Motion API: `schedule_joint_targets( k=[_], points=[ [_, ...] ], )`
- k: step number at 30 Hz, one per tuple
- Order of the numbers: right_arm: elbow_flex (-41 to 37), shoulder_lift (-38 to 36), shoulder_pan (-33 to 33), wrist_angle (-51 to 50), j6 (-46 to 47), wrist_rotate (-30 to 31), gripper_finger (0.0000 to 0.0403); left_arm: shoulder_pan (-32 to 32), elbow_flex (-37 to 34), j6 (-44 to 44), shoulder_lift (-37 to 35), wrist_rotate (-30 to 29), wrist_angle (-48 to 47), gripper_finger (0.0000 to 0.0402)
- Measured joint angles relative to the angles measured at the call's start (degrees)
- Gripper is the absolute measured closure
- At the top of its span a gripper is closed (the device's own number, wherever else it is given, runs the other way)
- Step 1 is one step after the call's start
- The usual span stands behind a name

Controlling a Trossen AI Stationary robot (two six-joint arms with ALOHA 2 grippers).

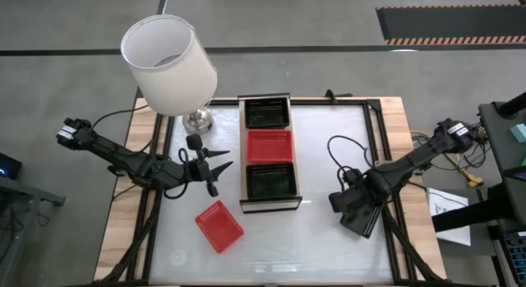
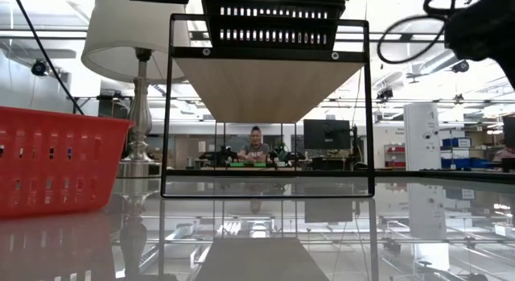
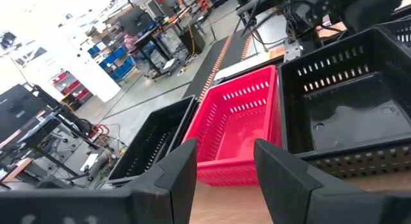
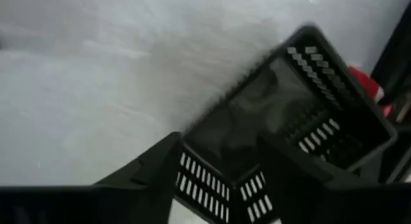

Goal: Stack baskets on shelf by color
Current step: Stack the black bin on the bottom black bin on the shelf

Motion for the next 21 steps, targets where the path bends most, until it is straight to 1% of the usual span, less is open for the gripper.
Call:
schedule_joint_targets(
  k=[3, 7, 21],
  points=[
    [-0.1, 1.6, 0.0, 0.0, -1.1, -2.9, 0.0179, 0.0, 0.0, 0.0, 0.0, -0.1, 0.0, 0.0263],
    [0.1, 3.9, 0.6, 0.2, -2.9, -3.1, 0.0164, 0.0, 0.0, 0.9, 0.0, -0.1, -0.1, 0.0263],
    [0.0, 12.1, 0.6, 3.2, -4.8, -2.6, 0.0183, 0.0, 0.0, 1.1, 0.0, -0.1, 0.0, 0.0263]
  ],
)
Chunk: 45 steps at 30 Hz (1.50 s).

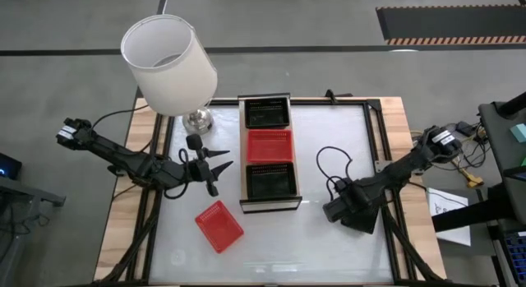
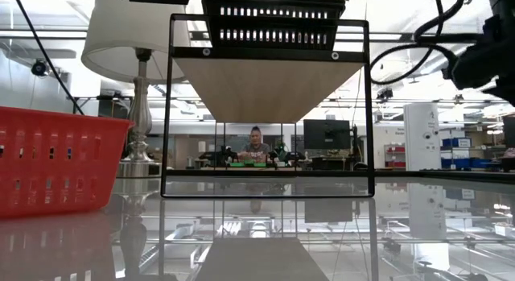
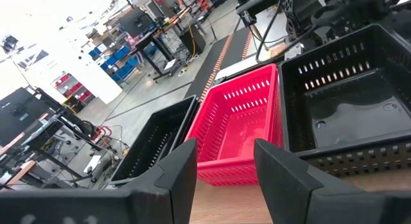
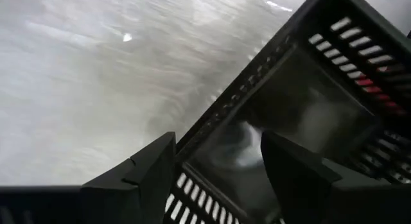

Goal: Stack baskets on shelf by color
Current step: Stack the black bin on the bottom black bin on the shelf

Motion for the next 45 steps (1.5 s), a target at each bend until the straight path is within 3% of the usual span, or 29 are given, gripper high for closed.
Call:
schedule_joint_targets(
  k=[10, 19, 28, 34, 38, 45],
  points=[
    [0.0, 3.7, 1.1, 4.2, -0.8, 0.0, 0.0233, 0.0, 0.0, 0.0, 0.0, 0.0, 0.0, 0.0263],
    [0.0, 4.5, 1.6, 6.4, -0.4, -0.5, 0.0243, 0.0, 0.0, 0.0, 0.0, 0.0, 0.0, 0.0263],
    [1.0, 3.8, 1.6, 5.2, -5.0, -0.3, 0.0384, 0.0, -0.1, 0.0, 0.0, 0.0, 0.0, 0.0263],
    [10.2, 2.4, 1.1, -10.6, -15.6, 0.7, 0.0394, 0.0, -0.1, 0.0, 0.0, 0.0, 0.0, 0.0263],
    [19.5, 2.2, 1.1, -20.7, -26.8, 7.2, 0.0394, 0.0, -0.1, 0.0, 0.0, 0.0, 0.0, 0.0263],
    [33.9, 2.1, 0.8, -26.7, -44.3, 20.4, 0.0394, 0.0, -0.1, -0.1, 0.0, 0.0, 0.0, 0.0263]
  ],
)
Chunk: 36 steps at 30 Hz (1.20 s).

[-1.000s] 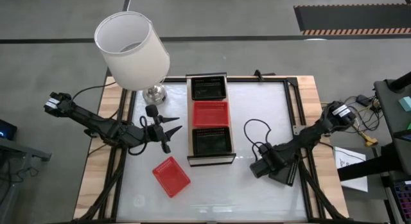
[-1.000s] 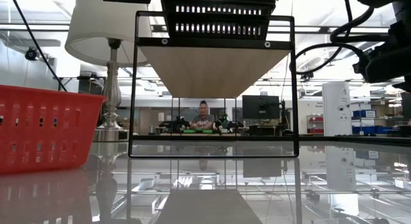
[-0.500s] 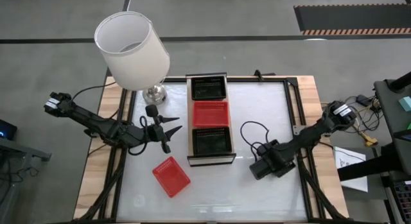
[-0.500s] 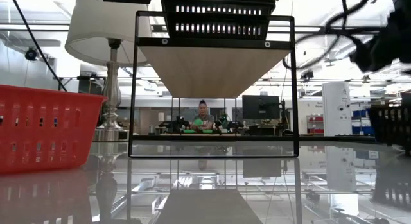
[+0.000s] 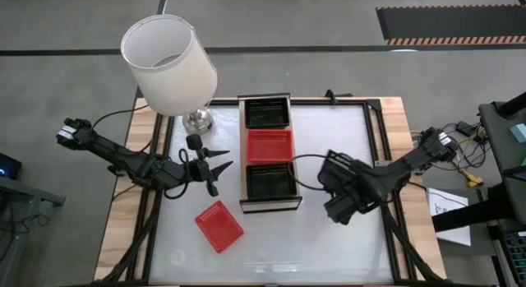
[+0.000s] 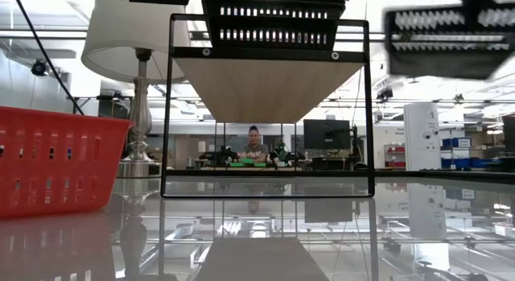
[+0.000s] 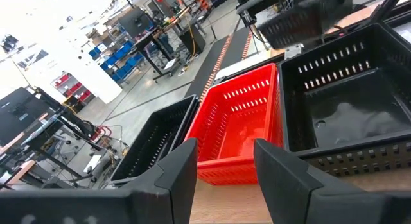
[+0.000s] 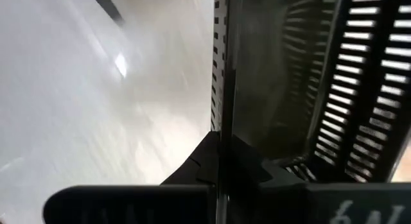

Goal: Stack baskets on shelf by color
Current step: Stack the black bin on the bottom black bin on the shelf

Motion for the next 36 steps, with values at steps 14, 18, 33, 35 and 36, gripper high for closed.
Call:
schedule_joint_targets(
  k=[14, 18, 33, 35, 36],
  points=[
    [21.9, 2.5, -0.5, 1.3, -23.3, 13.2, 0.0394, 0.0, 0.0, 0.0, 0.1, 0.0, 0.0, 0.0263],
    [26.3, 5.7, -1.4, 1.4, -29.0, 13.2, 0.0394, 0.0, 0.0, 0.0, 0.1, 0.0, 0.0, 0.0263],
    [40.9, 19.1, -5.3, 2.6, -45.2, 12.6, 0.0394, 0.0, -0.1, 0.0, 0.1, 0.0, 0.0, 0.0263],
    [42.2, 20.3, -6.0, 2.7, -45.2, 11.8, 0.0394, 0.0, -0.1, 0.0, 0.1, 0.0, 0.0, 0.0263],
    [42.8, 20.9, -6.5, 2.7, -45.2, 10.9, 0.0394, 0.0, -0.1, 0.0, 0.1, 0.0, 0.0, 0.0263]
  ],
)
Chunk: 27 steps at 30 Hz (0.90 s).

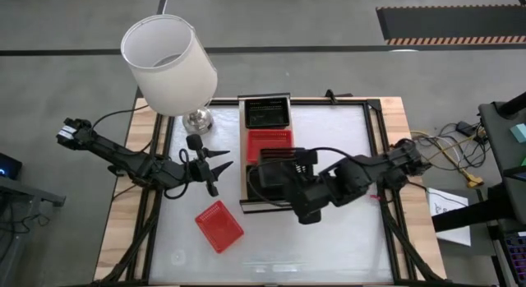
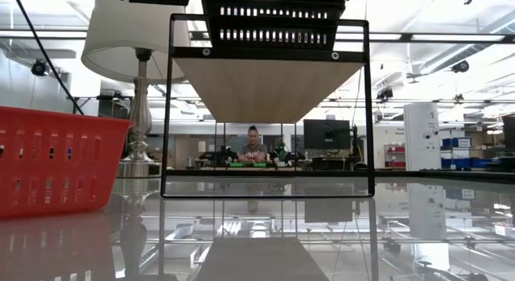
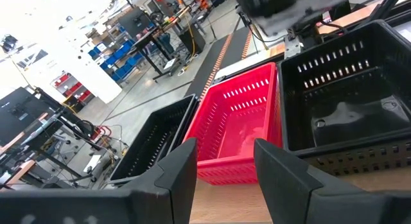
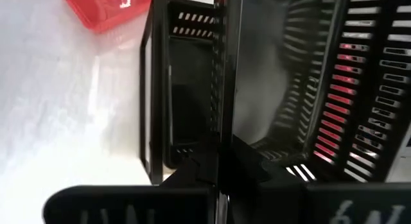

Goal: Stack baskets on shelf by color
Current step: Stack the black bin on the bottom black bin on the shelf

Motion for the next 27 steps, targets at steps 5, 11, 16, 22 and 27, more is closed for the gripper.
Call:
schedule_joint_targets(
  k=[5, 11, 16, 22, 27],
  points=[
    [0.8, 2.0, -1.6, 0.9, 1.0, -3.3, 0.0394, 0.0, 0.0, 0.0, 0.0, 0.0, 0.0, 0.0263],
    [0.3, 2.9, -2.6, 1.9, 2.0, -6.0, 0.0394, 0.0, 0.0, 0.0, 0.0, 0.0, 0.0, 0.0263],
    [0.2, 2.9, -2.9, 2.6, 1.7, -5.9, 0.0394, 0.0, -0.1, 0.0, 0.0, 0.0, -0.1, 0.0263],
    [0.1, 2.9, -2.9, 2.6, 1.5, -5.8, 0.0394, 0.0, -0.1, 0.0, 0.0, 0.0, -0.1, 0.0263],
    [0.1, 3.0, -3.1, 2.6, 1.5, -5.8, 0.0381, 0.0, -0.1, 0.0, 0.0, 0.0, -0.1, 0.0263]
  ],
)
